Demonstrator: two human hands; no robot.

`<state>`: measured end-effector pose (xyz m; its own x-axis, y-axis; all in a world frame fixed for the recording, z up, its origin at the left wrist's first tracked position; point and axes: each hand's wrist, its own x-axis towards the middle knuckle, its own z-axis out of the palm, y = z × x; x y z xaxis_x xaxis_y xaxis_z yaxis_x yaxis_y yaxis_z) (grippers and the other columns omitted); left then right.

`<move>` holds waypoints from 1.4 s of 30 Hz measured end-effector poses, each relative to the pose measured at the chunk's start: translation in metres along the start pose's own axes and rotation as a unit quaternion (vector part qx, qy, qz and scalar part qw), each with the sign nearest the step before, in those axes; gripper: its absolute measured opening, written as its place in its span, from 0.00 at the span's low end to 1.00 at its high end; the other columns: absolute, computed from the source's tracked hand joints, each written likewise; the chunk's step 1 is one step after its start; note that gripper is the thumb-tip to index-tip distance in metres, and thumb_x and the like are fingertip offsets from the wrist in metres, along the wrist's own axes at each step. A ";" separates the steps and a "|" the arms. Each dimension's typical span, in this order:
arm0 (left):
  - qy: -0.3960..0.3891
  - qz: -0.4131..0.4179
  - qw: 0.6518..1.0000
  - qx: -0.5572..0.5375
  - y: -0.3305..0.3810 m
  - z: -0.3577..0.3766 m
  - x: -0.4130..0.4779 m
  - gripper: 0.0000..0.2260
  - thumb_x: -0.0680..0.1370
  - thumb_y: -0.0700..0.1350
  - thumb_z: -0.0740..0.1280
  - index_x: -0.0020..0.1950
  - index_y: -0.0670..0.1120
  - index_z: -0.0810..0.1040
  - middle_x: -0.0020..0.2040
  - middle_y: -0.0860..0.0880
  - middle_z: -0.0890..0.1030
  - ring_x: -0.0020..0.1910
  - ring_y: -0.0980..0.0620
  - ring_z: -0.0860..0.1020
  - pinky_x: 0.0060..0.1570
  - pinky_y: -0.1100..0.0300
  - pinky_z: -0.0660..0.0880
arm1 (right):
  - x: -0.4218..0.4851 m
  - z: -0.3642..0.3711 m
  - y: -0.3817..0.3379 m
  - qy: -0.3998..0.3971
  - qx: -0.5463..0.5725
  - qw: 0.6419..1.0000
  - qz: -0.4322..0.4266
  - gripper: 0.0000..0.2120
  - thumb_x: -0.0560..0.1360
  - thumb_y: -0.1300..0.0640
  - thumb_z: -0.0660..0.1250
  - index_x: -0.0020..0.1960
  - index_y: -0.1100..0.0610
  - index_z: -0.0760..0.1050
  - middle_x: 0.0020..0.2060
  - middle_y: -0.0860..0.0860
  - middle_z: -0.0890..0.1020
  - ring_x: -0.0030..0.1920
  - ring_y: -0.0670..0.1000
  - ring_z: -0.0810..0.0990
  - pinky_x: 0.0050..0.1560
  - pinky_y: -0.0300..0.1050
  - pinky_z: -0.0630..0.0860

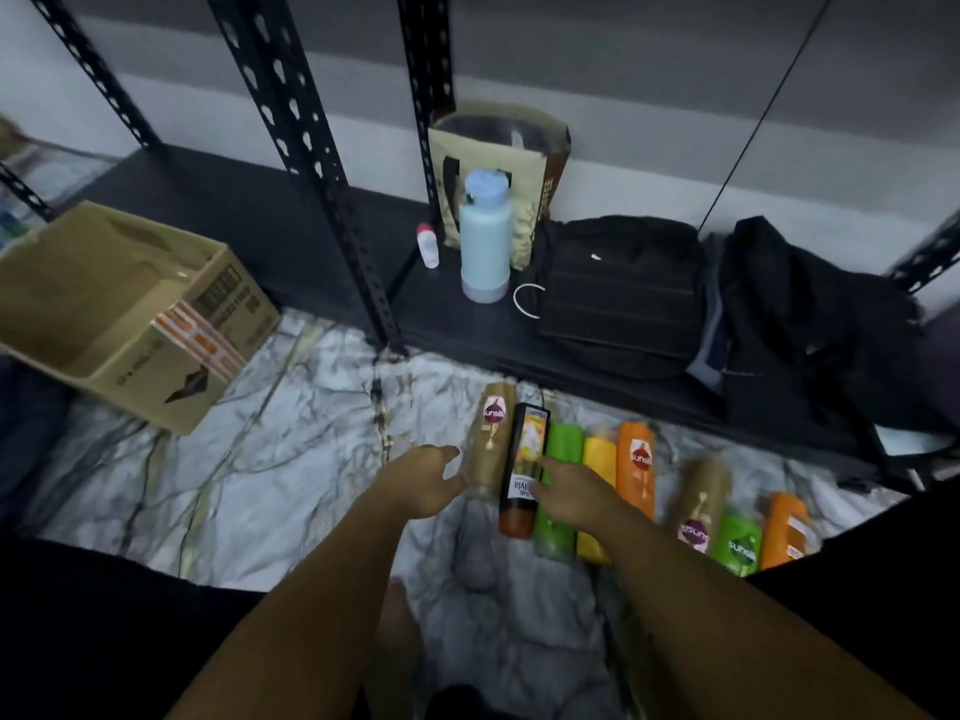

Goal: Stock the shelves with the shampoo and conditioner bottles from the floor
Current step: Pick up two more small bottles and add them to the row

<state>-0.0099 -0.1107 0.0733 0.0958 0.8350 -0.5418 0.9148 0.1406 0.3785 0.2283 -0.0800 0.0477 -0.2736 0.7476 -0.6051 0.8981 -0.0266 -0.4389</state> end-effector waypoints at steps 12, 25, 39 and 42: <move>0.007 -0.057 0.987 -0.151 -0.019 0.042 0.093 0.21 0.83 0.53 0.66 0.71 0.42 0.73 0.64 0.42 0.81 0.62 0.42 0.79 0.51 0.60 0.71 | 0.082 0.032 0.003 0.057 0.205 0.973 0.084 0.30 0.83 0.48 0.62 0.82 0.53 0.57 0.72 0.56 0.73 0.51 0.50 0.78 0.53 0.44 0.76; 0.085 -0.102 0.932 -0.336 -0.024 0.072 0.174 0.22 0.77 0.52 0.74 0.66 0.45 0.74 0.55 0.47 0.83 0.53 0.48 0.82 0.53 0.53 0.79 | 0.156 0.050 -0.001 0.125 0.105 0.971 0.175 0.38 0.75 0.41 0.70 0.77 0.51 0.57 0.55 0.55 0.83 0.54 0.61 0.83 0.52 0.56 0.81; 0.097 -0.102 0.875 -0.463 -0.029 0.035 0.145 0.28 0.72 0.39 0.79 0.64 0.43 0.67 0.54 0.43 0.82 0.47 0.49 0.84 0.45 0.55 0.83 | 0.140 0.008 -0.022 0.096 0.412 0.903 0.071 0.21 0.70 0.57 0.79 0.58 0.49 0.73 0.49 0.46 0.82 0.50 0.50 0.83 0.53 0.50 0.80; 0.097 -0.025 0.870 -0.482 -0.018 0.012 0.135 0.32 0.70 0.32 0.77 0.68 0.47 0.66 0.54 0.40 0.81 0.46 0.46 0.83 0.45 0.48 0.83 | 0.128 -0.013 -0.031 0.105 0.442 0.890 0.031 0.23 0.70 0.60 0.79 0.58 0.48 0.71 0.50 0.44 0.83 0.51 0.48 0.82 0.54 0.50 0.79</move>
<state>-0.0082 -0.0072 -0.0154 -0.0888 0.8759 -0.4743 0.1520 0.4825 0.8626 0.1698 0.0251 -0.0082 -0.0793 0.8314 -0.5500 0.2618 -0.5150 -0.8162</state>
